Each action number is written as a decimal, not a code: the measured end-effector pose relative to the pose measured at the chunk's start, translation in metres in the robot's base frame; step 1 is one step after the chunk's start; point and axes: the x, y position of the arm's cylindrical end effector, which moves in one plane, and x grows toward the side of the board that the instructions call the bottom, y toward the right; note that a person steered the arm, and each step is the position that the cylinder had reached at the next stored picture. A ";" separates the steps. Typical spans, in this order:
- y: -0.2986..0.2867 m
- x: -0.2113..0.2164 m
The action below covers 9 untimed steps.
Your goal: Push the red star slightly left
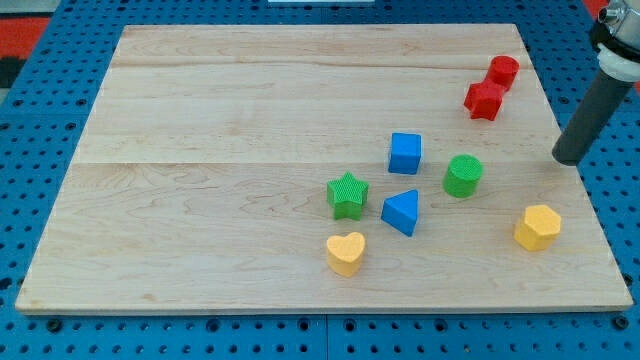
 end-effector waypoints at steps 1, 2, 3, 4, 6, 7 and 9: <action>0.000 0.000; -0.004 -0.011; -0.005 -0.017; -0.009 -0.021; -0.024 -0.063; -0.045 -0.084; -0.132 -0.085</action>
